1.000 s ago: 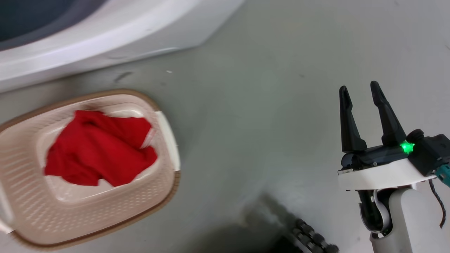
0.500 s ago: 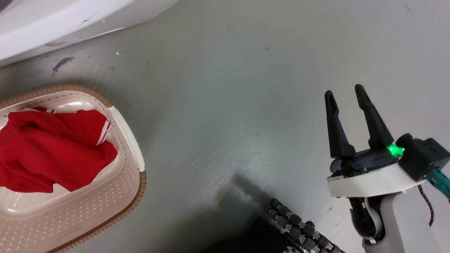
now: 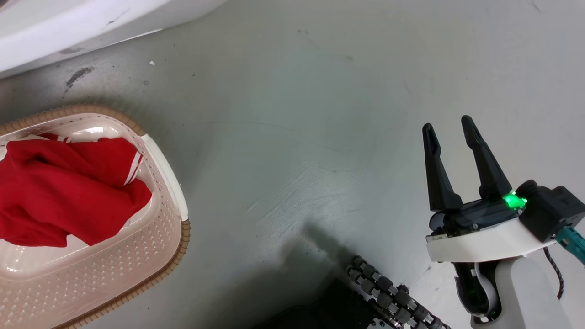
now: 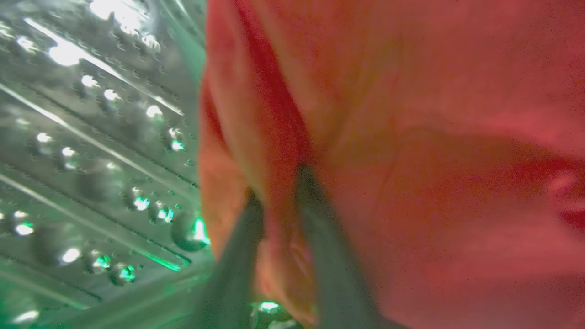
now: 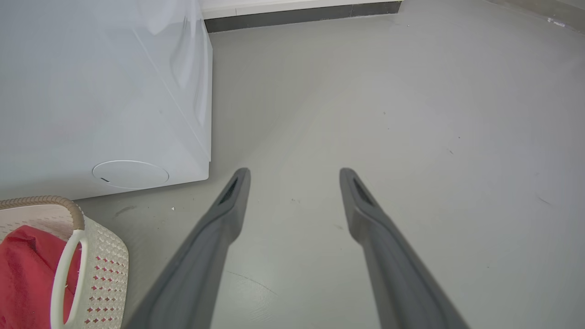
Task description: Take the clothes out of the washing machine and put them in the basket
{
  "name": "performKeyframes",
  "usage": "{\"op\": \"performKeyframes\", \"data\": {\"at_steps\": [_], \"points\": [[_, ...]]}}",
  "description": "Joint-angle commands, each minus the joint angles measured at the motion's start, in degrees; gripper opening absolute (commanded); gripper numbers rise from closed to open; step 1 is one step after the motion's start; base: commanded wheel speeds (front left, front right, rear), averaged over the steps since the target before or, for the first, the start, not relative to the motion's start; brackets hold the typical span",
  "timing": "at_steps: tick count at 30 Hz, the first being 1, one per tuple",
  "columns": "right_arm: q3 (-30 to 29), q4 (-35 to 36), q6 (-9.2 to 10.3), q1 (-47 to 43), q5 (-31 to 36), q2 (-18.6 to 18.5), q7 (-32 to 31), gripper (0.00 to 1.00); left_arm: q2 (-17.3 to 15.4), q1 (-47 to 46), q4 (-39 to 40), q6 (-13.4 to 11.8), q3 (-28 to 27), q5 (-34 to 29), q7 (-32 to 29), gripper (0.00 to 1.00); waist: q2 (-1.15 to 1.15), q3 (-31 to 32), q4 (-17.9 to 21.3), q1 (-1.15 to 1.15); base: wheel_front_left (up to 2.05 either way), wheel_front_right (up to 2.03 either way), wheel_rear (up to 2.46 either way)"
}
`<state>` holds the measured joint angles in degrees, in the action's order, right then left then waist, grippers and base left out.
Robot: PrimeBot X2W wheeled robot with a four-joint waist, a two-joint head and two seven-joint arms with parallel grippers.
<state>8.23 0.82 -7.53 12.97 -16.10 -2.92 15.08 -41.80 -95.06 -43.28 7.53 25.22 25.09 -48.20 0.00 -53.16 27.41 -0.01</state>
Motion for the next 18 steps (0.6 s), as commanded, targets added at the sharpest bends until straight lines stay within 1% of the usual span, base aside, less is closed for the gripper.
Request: {"op": "performKeyframes", "data": {"at_steps": [1,5,6,7,9,10,13,15,16,17,18], "points": [[0.0,0.3,0.08,0.7,-0.3,0.1,0.1,1.0,-1.2,-1.0,-0.8,-0.2,0.2,-0.2,1.2,0.0,0.0,-0.1,0.0,0.01,0.0,0.0,0.0],[-0.2,0.7,0.08,1.3,-0.5,0.1,0.1,1.0,-1.5,-1.5,-1.7,-0.2,1.2,0.1,3.1,0.0,0.0,0.0,-0.1,0.01,0.0,0.0,0.0],[-0.1,0.8,0.08,1.4,-0.6,0.1,0.1,1.0,-1.9,-1.6,-1.8,-0.2,1.6,0.3,3.7,0.0,0.0,0.1,-0.1,0.01,0.0,0.0,0.0],[0.5,0.9,0.08,2.1,0.0,0.1,0.1,1.0,-3.4,-1.3,-2.0,-0.2,3.3,2.0,6.9,0.0,0.0,0.7,-0.1,0.01,0.0,0.0,0.0],[0.6,0.9,0.08,2.5,0.2,0.1,0.1,1.0,-3.7,-1.2,-1.9,-0.2,3.8,2.6,7.7,0.0,0.0,0.9,-0.1,0.01,0.0,0.0,0.0],[-0.1,0.8,0.08,2.9,0.8,0.1,0.1,1.0,-3.5,0.0,-1.8,-0.2,4.7,4.1,9.8,0.0,0.0,1.8,-0.8,0.01,0.0,0.0,0.0],[-1.4,0.6,0.08,3.4,2.2,0.1,0.1,1.0,-3.1,1.5,-2.0,-0.2,6.1,6.1,13.4,0.0,0.0,3.4,-2.4,0.01,0.0,0.0,0.0],[-2.4,0.4,0.08,3.8,3.2,0.1,0.1,1.0,-2.6,2.8,-2.3,-0.2,6.6,7.5,16.9,0.0,0.0,4.8,-3.6,0.01,0.0,0.0,0.0],[-2.4,0.4,0.08,3.8,3.2,0.1,0.1,1.0,-2.6,2.8,-2.3,-0.2,6.6,7.5,16.9,0.0,0.0,4.8,-3.6,0.01,0.0,0.0,0.0],[-3.3,0.5,0.08,3.8,3.7,0.1,0.1,1.0,-2.2,4.4,-2.6,-0.2,7.2,8.9,19.8,0.0,0.0,6.1,-4.6,0.01,0.0,0.0,0.0],[-3.3,0.5,0.08,3.8,3.7,0.1,0.1,1.0,-2.2,4.4,-2.6,-0.2,7.2,8.9,19.8,0.0,0.0,6.1,-4.6,0.01,0.0,0.0,0.0]]}}
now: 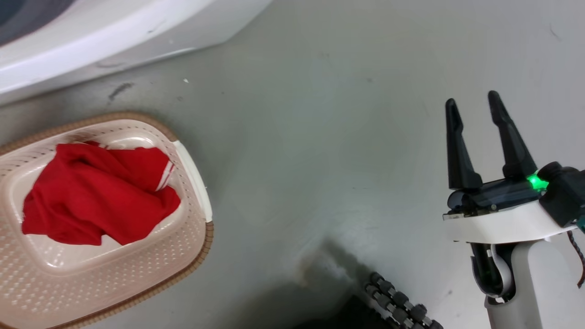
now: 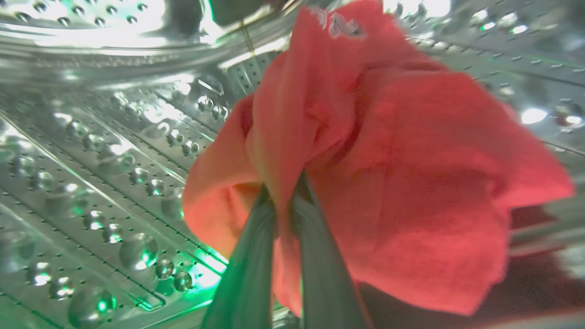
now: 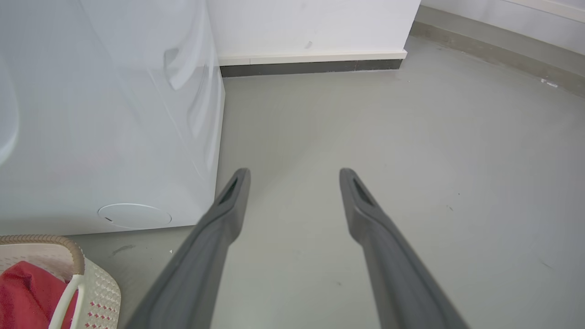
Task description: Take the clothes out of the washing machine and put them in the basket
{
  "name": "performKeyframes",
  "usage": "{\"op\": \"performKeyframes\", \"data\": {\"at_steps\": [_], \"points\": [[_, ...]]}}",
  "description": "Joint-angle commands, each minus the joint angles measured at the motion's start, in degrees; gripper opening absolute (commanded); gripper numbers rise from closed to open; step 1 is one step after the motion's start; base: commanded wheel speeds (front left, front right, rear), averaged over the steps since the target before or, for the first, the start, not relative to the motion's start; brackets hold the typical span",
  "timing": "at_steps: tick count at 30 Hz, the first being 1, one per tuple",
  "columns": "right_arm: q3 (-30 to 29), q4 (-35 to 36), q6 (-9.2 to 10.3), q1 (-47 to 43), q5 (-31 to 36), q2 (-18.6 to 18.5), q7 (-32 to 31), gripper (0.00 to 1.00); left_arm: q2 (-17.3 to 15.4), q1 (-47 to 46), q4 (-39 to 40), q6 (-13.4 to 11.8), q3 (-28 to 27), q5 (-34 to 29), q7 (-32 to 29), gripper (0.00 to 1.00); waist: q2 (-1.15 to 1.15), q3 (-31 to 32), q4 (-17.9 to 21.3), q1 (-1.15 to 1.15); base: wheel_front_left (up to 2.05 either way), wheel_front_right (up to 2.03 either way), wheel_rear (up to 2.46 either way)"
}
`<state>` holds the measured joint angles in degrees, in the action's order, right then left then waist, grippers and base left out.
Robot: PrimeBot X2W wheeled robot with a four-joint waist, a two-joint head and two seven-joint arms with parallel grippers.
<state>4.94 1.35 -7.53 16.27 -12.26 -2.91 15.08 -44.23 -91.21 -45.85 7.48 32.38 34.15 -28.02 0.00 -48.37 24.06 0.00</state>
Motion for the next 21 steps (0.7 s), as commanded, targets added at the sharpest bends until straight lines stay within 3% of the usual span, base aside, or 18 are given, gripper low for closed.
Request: {"op": "performKeyframes", "data": {"at_steps": [1,17,21], "points": [[-0.5,0.0,0.08,0.4,0.1,0.1,0.1,1.0,0.4,1.7,-0.1,-0.1,0.4,0.5,1.3,0.0,0.0,2.1,-1.8,0.0,0.0,0.0,0.0],[-3.3,-1.1,0.08,-3.2,6.8,0.0,0.1,1.0,4.1,22.3,-0.3,-0.2,4.2,7.7,29.4,0.0,0.0,18.8,-9.6,0.0,0.0,0.0,0.0],[-3.5,-1.7,0.08,-5.4,8.4,0.0,0.1,1.0,5.4,28.9,1.8,-1.4,4.6,7.8,35.1,0.0,0.0,23.8,-11.3,0.0,0.0,0.0,0.0]]}}
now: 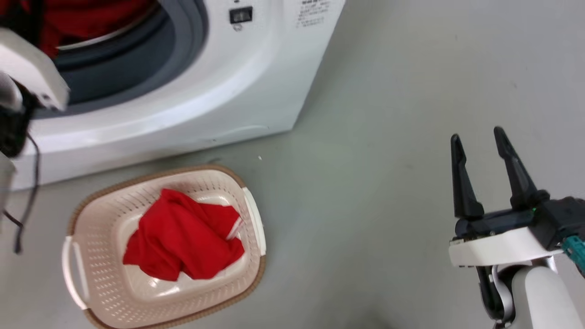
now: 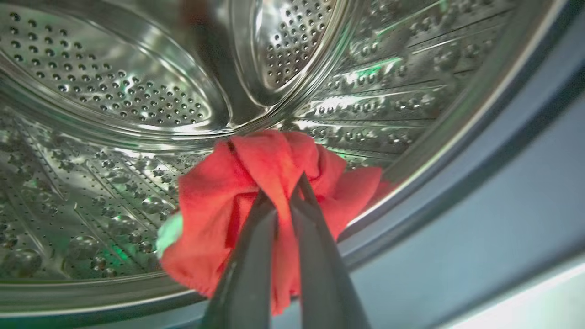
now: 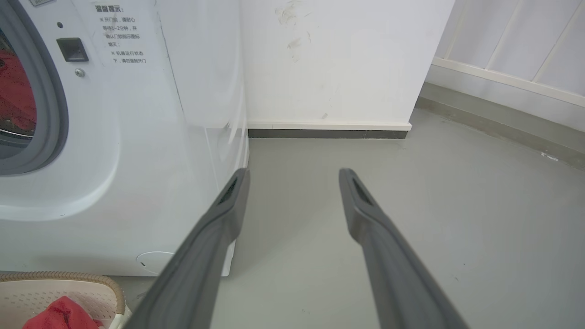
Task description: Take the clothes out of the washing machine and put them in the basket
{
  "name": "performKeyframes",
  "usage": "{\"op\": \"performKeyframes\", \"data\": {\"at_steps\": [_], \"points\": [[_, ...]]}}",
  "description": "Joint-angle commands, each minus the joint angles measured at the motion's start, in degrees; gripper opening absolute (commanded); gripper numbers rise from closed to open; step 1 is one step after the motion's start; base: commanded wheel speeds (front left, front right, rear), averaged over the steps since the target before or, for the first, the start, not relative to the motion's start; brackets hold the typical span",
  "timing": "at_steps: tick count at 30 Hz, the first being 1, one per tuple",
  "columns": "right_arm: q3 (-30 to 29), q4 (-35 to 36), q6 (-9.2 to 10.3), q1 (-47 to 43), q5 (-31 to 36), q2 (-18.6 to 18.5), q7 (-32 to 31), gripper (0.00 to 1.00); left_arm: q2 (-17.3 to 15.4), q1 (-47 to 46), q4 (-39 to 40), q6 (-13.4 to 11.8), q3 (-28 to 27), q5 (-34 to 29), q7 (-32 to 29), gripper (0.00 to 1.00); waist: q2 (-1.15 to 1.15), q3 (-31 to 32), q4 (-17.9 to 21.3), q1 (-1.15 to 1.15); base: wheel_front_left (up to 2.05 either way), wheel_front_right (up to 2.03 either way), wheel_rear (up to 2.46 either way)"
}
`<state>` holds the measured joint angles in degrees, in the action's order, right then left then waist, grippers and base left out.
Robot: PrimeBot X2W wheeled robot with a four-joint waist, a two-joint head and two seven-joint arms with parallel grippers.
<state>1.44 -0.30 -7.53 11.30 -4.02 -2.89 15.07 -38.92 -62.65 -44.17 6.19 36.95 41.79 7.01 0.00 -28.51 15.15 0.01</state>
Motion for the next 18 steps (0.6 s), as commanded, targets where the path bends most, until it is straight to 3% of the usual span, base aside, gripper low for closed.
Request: {"op": "performKeyframes", "data": {"at_steps": [1,8,18], "points": [[0.1,-0.2,0.08,-0.9,0.6,0.0,0.2,1.0,0.4,2.0,0.9,-0.6,-0.3,0.8,1.3,0.0,0.0,5.0,-2.7,-0.01,0.0,0.0,0.0],[-0.4,-0.9,0.08,-3.7,1.8,0.0,0.1,1.0,0.6,13.1,11.3,-5.1,-2.6,2.2,7.1,0.0,0.0,11.9,-5.2,-0.01,0.0,0.0,0.0],[-0.8,-1.9,0.08,-7.4,3.5,0.0,0.1,1.0,-2.3,29.5,36.1,-15.9,-8.0,0.6,8.2,0.0,0.0,18.4,-8.2,-0.01,0.0,0.0,0.0]]}}
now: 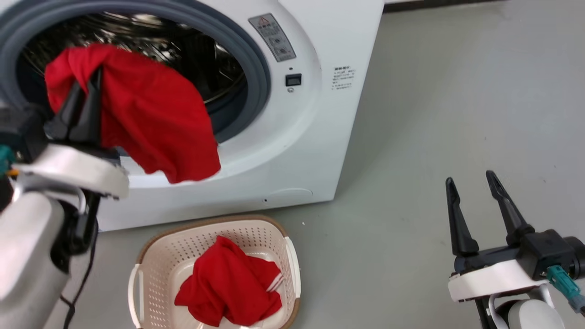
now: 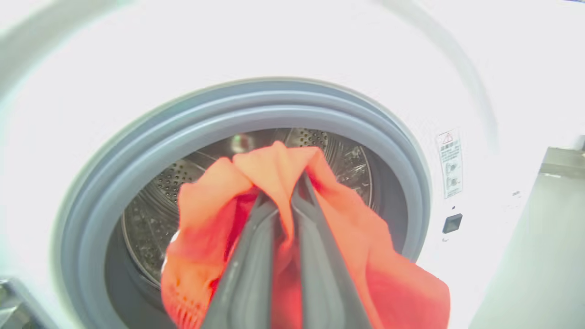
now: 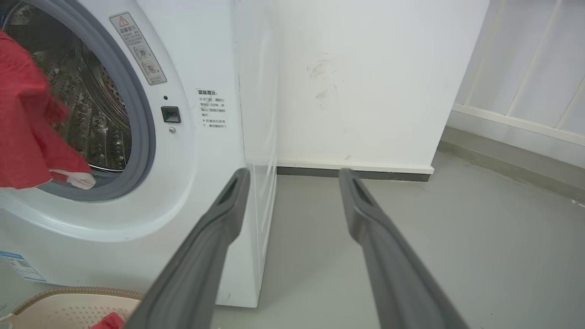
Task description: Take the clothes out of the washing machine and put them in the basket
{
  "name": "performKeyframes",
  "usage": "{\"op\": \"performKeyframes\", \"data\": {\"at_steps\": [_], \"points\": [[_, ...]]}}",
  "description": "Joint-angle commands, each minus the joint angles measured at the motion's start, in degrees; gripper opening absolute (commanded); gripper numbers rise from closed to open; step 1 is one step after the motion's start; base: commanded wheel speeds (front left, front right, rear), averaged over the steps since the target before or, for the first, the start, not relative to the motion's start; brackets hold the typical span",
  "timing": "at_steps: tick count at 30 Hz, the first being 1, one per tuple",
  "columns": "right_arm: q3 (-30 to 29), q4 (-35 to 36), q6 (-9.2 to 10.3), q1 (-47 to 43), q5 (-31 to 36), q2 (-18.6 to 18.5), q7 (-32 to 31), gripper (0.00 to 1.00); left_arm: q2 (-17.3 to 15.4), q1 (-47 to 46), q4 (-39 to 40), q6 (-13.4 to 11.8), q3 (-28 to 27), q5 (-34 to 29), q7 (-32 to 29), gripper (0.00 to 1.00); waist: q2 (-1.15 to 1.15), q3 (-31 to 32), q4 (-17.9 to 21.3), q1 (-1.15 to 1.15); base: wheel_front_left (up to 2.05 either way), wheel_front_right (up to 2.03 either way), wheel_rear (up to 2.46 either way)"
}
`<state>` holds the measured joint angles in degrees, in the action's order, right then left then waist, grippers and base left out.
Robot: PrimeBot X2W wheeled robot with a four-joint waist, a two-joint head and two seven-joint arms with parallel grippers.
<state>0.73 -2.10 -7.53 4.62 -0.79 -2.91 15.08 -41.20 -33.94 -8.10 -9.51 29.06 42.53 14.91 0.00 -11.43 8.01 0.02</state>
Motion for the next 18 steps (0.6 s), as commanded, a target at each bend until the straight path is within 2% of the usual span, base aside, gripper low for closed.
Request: {"op": "performKeyframes", "data": {"at_steps": [1,6,11,16,18], "points": [[-0.1,-0.2,0.08,-0.9,0.3,0.0,0.1,1.0,-0.4,2.4,2.5,-1.1,-0.4,-0.3,0.3,0.0,0.0,1.8,-1.2,-0.02,0.0,0.0,0.0],[-0.4,-0.6,0.08,-1.5,0.3,0.1,0.1,1.0,-1.7,9.5,11.1,-4.8,0.3,-1.2,-0.2,0.0,0.0,3.2,-2.3,-0.02,0.0,0.0,0.0],[-0.6,-0.2,0.08,-1.8,0.1,0.1,0.1,1.0,-1.2,14.4,14.6,-6.2,2.4,-0.7,-1.2,0.0,0.0,2.8,-3.2,-0.02,0.0,0.0,0.0],[-0.9,0.1,0.08,-1.2,0.0,0.1,0.1,1.0,1.0,17.5,12.6,-5.5,4.9,0.4,-1.2,0.0,0.0,0.8,-3.8,-0.02,0.0,0.0,0.0],[-0.9,0.2,0.08,-1.1,0.3,0.1,0.1,1.0,2.5,18.4,10.4,-4.3,6.0,1.4,-1.2,0.0,0.0,-0.2,-3.8,-0.02,0.0,0.0,0.0]]}}
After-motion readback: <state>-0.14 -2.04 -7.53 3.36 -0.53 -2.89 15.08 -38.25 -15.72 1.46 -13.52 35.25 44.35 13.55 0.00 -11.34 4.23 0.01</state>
